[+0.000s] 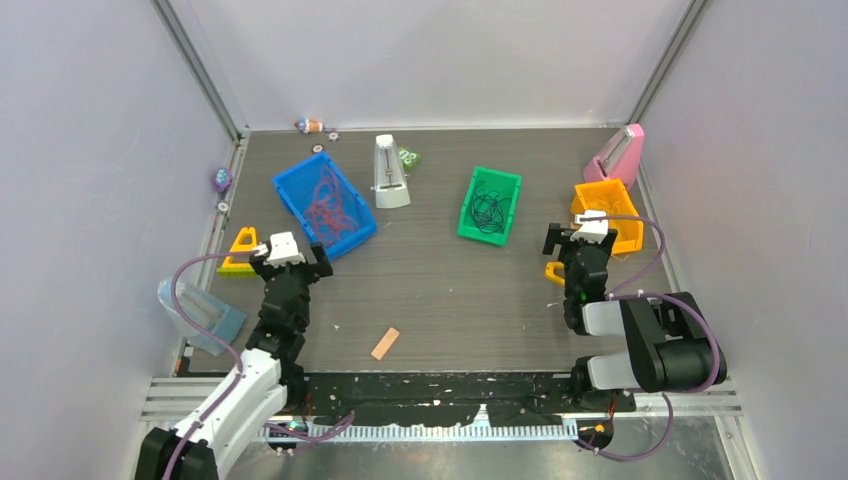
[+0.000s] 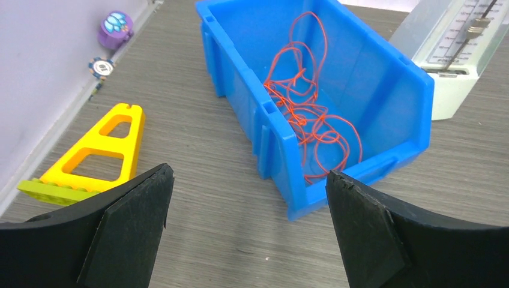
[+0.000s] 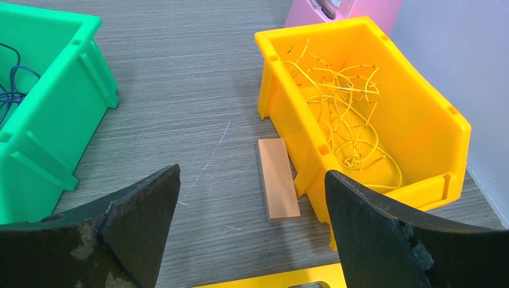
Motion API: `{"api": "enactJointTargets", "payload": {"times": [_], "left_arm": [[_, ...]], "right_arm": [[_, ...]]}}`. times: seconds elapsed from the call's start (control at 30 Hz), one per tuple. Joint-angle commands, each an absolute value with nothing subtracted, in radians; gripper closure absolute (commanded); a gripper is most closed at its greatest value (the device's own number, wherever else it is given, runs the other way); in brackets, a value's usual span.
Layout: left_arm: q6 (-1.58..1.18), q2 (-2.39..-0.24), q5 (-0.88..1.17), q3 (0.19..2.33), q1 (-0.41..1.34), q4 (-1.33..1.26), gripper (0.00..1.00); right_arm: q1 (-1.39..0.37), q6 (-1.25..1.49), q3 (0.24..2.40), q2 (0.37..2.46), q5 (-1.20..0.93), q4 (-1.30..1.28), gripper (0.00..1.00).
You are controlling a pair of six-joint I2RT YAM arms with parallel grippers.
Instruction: Untangle the cables
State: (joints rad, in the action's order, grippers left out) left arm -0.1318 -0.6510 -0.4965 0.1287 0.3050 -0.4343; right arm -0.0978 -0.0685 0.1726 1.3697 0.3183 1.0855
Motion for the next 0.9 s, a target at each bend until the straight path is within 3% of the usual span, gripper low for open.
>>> {"api": "enactJointTargets", "payload": {"times": [0.0, 0.13, 0.43, 0.53, 0.63, 0.73, 0.87], "left_arm": [[-0.041, -0.729, -0.527, 0.097, 0.285, -0.634, 0.0], [-0.008, -0.927, -0.469, 0.055, 0.243, -0.93, 0.0], [0.113, -1.098, -0.247, 0.178, 0.153, -0.9, 0.0], [0.064, -1.296, -0.198, 0.14, 0.072, -1.207, 0.01], [0.059, -1.223, -0.139, 0.217, 0.062, -0.933, 0.03], [0.066, -1.255, -0.107, 0.186, 0.053, -1.043, 0.0], [0.068, -1.249, -0.083, 0.206, 0.049, -0.988, 0.0]], "right_arm": [[-0.095, -0.057, 0.197, 1.368, 0.314, 1.157, 0.05], [-0.095, -0.058, 0.197, 1.369, 0.313, 1.157, 0.05], [-0.095, -0.057, 0.198, 1.369, 0.313, 1.158, 0.05], [-0.095, -0.058, 0.198, 1.368, 0.313, 1.157, 0.05], [-0.094, -0.058, 0.199, 1.368, 0.313, 1.156, 0.05], [-0.096, -0.058, 0.198, 1.368, 0.313, 1.156, 0.05], [-0.096, -0.058, 0.199, 1.368, 0.313, 1.156, 0.05]]}}
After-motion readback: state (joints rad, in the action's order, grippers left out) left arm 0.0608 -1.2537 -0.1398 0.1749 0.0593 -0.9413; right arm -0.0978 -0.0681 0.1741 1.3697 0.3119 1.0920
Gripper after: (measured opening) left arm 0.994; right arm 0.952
